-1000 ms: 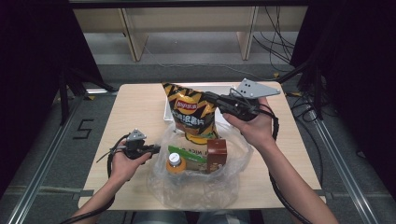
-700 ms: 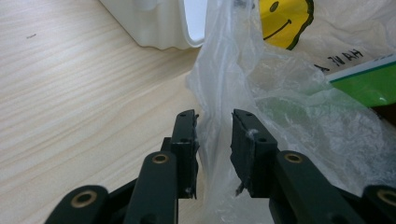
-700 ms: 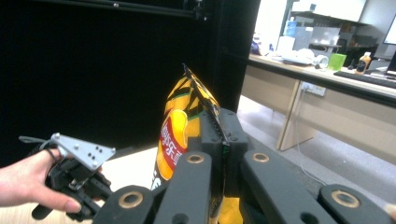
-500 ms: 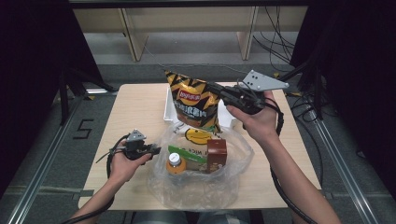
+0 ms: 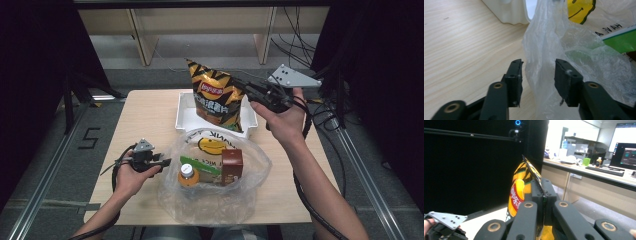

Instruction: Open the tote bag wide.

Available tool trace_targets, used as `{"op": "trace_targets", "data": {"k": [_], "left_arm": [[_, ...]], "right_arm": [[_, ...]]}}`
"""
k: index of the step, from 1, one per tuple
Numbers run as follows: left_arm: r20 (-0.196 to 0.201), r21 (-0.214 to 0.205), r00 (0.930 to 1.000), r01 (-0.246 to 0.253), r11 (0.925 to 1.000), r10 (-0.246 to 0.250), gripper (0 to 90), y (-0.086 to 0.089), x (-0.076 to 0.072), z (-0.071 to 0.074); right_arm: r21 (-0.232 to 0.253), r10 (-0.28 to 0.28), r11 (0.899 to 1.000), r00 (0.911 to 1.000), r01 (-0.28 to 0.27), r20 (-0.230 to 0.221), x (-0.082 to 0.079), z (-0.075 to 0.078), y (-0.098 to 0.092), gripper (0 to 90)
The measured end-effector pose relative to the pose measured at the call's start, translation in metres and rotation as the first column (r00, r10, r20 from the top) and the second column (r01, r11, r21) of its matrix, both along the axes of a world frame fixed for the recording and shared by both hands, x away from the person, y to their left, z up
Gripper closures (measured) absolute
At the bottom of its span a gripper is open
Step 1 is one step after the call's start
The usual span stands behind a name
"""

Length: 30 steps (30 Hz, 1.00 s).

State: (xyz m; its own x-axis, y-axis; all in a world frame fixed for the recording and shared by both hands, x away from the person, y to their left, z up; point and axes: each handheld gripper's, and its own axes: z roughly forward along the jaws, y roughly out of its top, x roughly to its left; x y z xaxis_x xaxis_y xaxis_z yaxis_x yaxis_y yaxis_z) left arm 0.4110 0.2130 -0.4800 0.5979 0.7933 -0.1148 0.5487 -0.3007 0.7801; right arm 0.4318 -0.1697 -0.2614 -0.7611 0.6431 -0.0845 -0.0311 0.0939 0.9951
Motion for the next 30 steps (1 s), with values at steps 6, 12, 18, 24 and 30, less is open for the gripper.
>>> {"op": "trace_targets", "data": {"k": [6, 12, 18, 24, 30], "left_arm": [[0.010, -0.037, 0.9998, -0.019, 0.9992, 0.019, 45.1, 0.007, -0.005, 0.007], [0.031, -0.062, 0.9990, -0.029, 0.9976, 0.031, 38.0, 0.015, -0.013, 0.016], [0.030, -0.087, 0.9990, -0.030, 0.9958, 0.033, 35.6, 0.021, -0.023, 0.019], [0.045, -0.112, 0.9977, -0.044, 0.9927, 0.049, 34.8, 0.029, -0.031, 0.025], [0.046, -0.141, 0.9945, -0.087, 0.9862, 0.094, 34.9, 0.038, -0.041, 0.023]], "right_arm": [[0.022, -0.023, 0.999, 0.9996, 0.023, -0.014, 0.004, 0.002, -0.007, 90.0], [0.021, -0.054, 0.998, 0.9985, 0.054, -0.006, 0.010, 0.001, -0.012, 90.0], [0.022, -0.067, 0.997, 0.9974, 0.067, -0.026, 0.014, 0.000, -0.013, 90.0], [0.012, -0.080, 0.997, 0.9965, 0.080, -0.023, 0.022, -0.001, -0.013, 90.0], [0.013, -0.085, 0.996, 0.9956, 0.086, -0.040, 0.028, -0.002, -0.012, 90.0]]}}
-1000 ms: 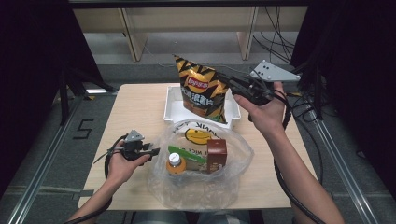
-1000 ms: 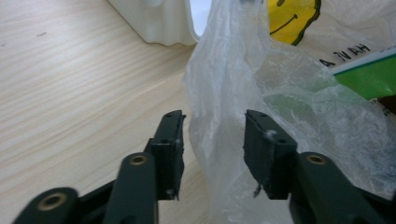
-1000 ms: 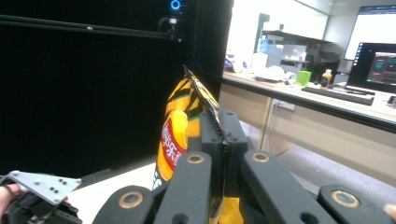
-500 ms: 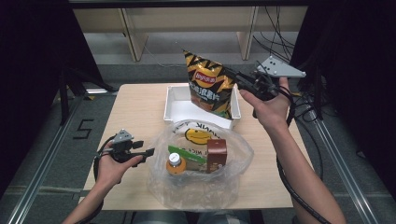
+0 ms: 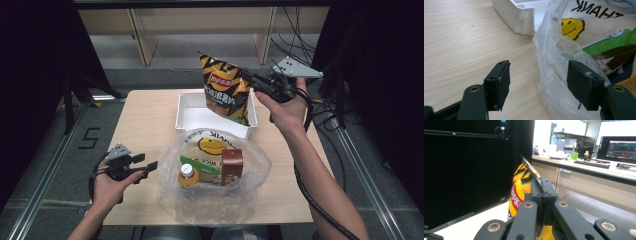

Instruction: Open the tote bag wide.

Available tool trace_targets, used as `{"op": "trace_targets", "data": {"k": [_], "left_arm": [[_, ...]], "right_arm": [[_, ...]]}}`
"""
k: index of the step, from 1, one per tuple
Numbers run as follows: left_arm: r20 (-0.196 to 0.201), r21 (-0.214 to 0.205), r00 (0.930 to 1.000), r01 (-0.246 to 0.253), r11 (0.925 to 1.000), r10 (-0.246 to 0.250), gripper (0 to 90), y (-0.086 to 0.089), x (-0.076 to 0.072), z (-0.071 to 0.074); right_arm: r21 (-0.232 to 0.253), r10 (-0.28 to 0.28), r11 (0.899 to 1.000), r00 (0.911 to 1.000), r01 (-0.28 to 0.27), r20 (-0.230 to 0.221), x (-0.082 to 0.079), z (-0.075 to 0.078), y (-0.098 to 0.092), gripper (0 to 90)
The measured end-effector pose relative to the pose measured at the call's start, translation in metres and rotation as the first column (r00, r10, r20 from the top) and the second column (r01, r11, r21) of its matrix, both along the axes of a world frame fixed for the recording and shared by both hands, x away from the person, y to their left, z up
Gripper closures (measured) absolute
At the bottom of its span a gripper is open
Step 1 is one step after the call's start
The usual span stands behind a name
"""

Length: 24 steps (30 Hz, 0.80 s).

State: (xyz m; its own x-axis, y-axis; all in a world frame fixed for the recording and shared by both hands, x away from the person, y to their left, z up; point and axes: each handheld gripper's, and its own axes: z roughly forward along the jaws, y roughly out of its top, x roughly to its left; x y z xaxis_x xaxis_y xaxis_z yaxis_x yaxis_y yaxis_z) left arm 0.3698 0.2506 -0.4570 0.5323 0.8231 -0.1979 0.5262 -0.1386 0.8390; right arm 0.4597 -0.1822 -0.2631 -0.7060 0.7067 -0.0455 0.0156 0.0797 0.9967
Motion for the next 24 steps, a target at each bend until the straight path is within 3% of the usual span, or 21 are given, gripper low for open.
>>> {"op": "trace_targets", "data": {"k": [24], "left_arm": [[0.013, -0.007, 0.9993, -0.036, 0.9993, 0.036, 33.8, 0.005, -0.003, -0.012]], "right_arm": [[0.004, -0.028, 1.000, 0.9984, 0.028, -0.050, 0.037, -0.008, 0.005, 90.0]]}}
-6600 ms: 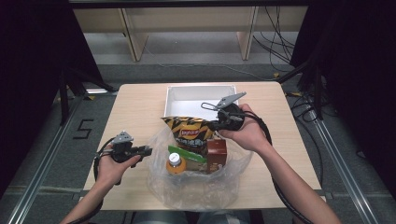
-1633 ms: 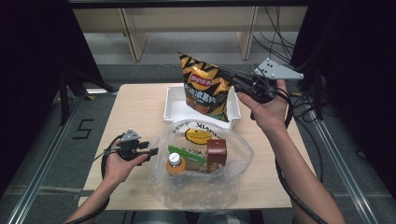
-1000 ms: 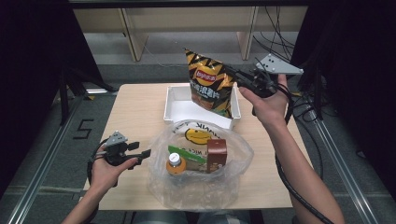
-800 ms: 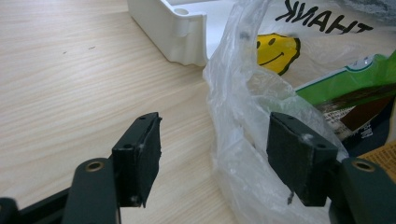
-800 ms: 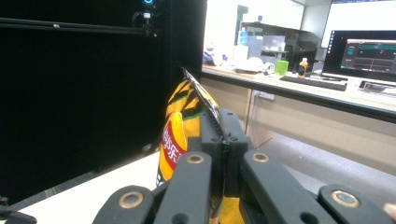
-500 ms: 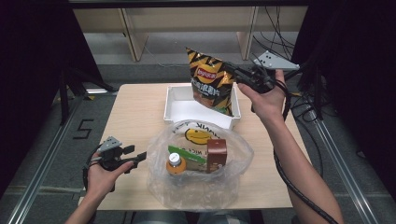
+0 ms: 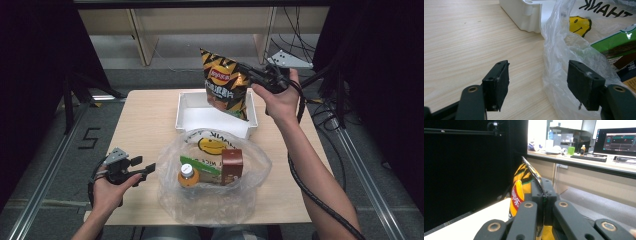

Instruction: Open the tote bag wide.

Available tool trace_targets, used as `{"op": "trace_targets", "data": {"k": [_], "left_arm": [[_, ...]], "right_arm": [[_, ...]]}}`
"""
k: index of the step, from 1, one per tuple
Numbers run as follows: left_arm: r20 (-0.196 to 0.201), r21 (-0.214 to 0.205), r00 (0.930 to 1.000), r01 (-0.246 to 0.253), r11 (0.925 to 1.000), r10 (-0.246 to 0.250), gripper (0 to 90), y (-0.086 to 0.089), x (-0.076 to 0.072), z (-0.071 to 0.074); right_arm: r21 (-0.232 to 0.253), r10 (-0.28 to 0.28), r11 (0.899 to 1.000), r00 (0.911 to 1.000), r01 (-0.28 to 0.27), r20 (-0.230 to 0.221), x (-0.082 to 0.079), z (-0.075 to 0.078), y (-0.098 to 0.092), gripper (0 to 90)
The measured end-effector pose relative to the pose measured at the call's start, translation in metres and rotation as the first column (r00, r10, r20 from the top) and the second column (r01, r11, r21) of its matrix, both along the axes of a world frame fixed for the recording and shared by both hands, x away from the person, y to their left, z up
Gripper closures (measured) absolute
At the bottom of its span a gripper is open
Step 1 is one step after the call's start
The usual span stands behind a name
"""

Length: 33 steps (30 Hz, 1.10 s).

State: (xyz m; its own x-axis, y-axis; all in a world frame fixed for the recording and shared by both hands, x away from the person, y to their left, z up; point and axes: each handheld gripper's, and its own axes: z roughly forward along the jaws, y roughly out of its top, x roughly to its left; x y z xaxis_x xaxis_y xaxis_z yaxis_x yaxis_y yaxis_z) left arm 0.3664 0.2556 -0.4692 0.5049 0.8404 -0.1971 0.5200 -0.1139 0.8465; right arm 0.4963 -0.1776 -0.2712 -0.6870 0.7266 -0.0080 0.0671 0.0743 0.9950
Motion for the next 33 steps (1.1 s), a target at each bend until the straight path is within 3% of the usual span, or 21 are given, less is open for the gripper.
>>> {"op": "trace_targets", "data": {"k": [9, 16, 18, 21, 33], "left_arm": [[-0.010, 0.006, 0.9998, -0.017, 0.9998, 0.017, 33.7, 0.002, 0.001, -0.006], [-0.001, 0.010, 0.9996, -0.028, 0.9996, 0.028, 33.5, 0.001, -0.002, -0.005], [0.003, 0.018, 0.9997, -0.026, 0.9995, 0.026, 33.5, 0.002, -0.002, -0.005], [0.000, 0.013, 0.9995, -0.031, 0.9994, 0.031, 33.6, 0.003, -0.003, -0.006], [0.015, 0.014, 0.9993, -0.035, 0.9993, 0.034, 33.5, 0.005, -0.004, -0.003]], "right_arm": [[-0.004, -0.018, 1.000, 0.9996, 0.018, -0.020, 0.017, -0.008, 0.003, 90.0], [-0.007, -0.030, 1.000, 0.9991, 0.030, -0.031, 0.027, -0.010, 0.006, 90.0], [-0.004, -0.035, 0.999, 0.9976, 0.035, -0.060, 0.029, -0.011, 0.008, 90.0], [-0.007, -0.039, 0.999, 0.9981, 0.039, -0.047, 0.034, -0.012, 0.008, 90.0], [-0.003, -0.057, 0.998, 0.9945, 0.057, -0.088, 0.046, -0.022, 0.009, 90.0]]}}
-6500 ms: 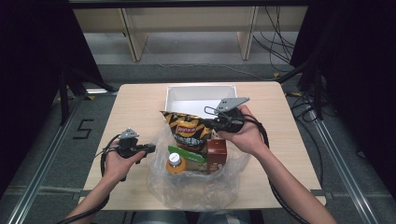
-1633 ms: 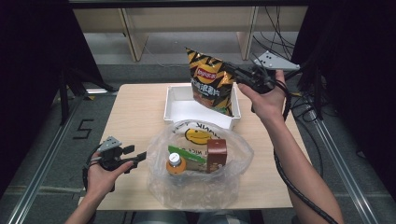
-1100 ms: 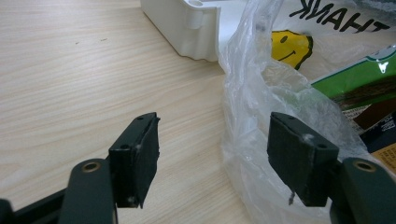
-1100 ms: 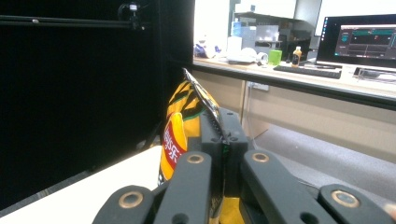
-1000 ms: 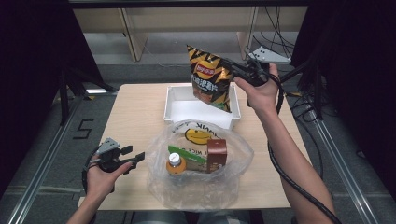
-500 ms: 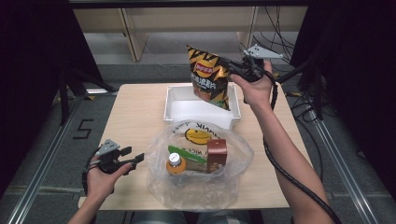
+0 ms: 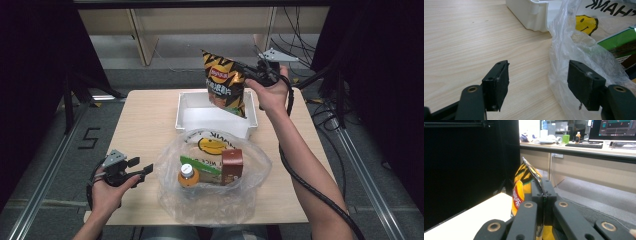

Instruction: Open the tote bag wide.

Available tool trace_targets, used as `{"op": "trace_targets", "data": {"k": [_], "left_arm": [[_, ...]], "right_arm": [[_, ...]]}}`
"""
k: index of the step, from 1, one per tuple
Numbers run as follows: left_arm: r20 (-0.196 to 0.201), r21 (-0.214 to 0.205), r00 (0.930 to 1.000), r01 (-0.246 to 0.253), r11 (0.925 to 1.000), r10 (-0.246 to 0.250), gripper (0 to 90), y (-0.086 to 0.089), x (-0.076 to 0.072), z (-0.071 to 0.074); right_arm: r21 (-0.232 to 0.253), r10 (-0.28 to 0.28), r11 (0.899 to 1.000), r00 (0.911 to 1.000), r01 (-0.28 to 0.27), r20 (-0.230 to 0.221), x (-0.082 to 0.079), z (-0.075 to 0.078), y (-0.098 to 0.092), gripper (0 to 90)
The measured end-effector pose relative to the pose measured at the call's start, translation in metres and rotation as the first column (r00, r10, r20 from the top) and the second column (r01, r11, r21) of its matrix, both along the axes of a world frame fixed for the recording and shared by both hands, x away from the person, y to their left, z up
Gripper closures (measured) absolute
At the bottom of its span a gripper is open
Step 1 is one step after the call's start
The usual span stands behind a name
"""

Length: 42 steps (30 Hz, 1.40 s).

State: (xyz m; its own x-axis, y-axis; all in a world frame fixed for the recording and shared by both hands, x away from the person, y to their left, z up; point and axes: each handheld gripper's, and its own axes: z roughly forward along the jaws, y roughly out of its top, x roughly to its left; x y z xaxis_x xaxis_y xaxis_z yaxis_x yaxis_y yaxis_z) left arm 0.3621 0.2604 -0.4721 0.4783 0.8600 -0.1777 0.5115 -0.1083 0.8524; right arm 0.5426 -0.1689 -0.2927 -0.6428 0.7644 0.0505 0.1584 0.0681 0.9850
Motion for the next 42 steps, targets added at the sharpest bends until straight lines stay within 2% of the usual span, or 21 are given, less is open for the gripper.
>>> {"op": "trace_targets", "data": {"k": [5, 12, 13, 18, 19, 20, 22, 23, 30, 39, 42], "left_arm": [[-0.002, -0.002, 1.0000, -0.008, 1.0000, 0.008, 33.4, 0.001, 0.000, 0.000], [0.004, -0.002, 1.0000, -0.009, 1.0000, 0.009, 33.3, 0.001, 0.000, 0.001], [0.005, 0.000, 0.9999, -0.009, 1.0000, 0.009, 33.2, 0.001, 0.000, 0.001], [0.006, 0.000, 1.0000, -0.007, 1.0000, 0.007, 33.1, 0.001, 0.000, 0.001], [0.006, 0.000, 1.0000, -0.007, 1.0000, 0.007, 33.1, 0.001, 0.000, 0.001], [0.006, 0.000, 1.0000, -0.007, 1.0000, 0.007, 33.1, 0.001, 0.000, 0.001], [0.006, -0.002, 1.0000, -0.007, 1.0000, 0.007, 33.0, 0.001, 0.000, 0.001], [0.006, -0.002, 1.0000, -0.006, 1.0000, 0.006, 33.0, 0.001, 0.000, 0.001], [0.006, -0.004, 1.0000, -0.002, 1.0000, 0.002, 32.9, 0.000, 0.000, 0.001], [0.004, -0.002, 1.0000, -0.002, 1.0000, 0.002, 32.9, -0.001, 0.000, 0.001], [0.004, -0.003, 1.0000, -0.001, 1.0000, 0.001, 32.8, -0.001, 0.000, 0.001]], "right_arm": [[-0.007, -0.005, 1.000, 1.0000, 0.005, -0.001, 0.008, -0.004, 0.002, 90.0], [0.002, -0.015, 1.000, 0.9993, 0.015, -0.035, 0.015, -0.006, 0.007, 90.0], [-0.002, -0.013, 1.000, 0.9996, 0.013, -0.025, 0.016, -0.006, 0.007, 90.0], [0.003, -0.021, 1.000, 0.9991, 0.021, -0.036, 0.020, -0.008, 0.008, 90.0], [-0.005, -0.018, 1.000, 0.9995, 0.017, -0.025, 0.022, -0.008, 0.008, 90.0], [0.008, -0.027, 1.000, 0.9985, 0.028, -0.047, 0.022, -0.009, 0.008, 90.0], [0.001, -0.029, 1.000, 0.9990, 0.029, -0.033, 0.024, -0.010, 0.009, 90.0], [0.009, -0.031, 0.999, 0.9983, 0.032, -0.048, 0.024, -0.010, 0.010, 90.0], [-0.004, -0.028, 1.000, 0.9985, 0.027, -0.046, 0.028, -0.013, 0.011, 90.0], [-0.002, -0.034, 0.999, 0.9970, 0.034, -0.069, 0.032, -0.016, 0.013, 90.0], [-0.007, -0.032, 0.999, 0.9976, 0.032, -0.061, 0.034, -0.018, 0.013, 90.0]]}}
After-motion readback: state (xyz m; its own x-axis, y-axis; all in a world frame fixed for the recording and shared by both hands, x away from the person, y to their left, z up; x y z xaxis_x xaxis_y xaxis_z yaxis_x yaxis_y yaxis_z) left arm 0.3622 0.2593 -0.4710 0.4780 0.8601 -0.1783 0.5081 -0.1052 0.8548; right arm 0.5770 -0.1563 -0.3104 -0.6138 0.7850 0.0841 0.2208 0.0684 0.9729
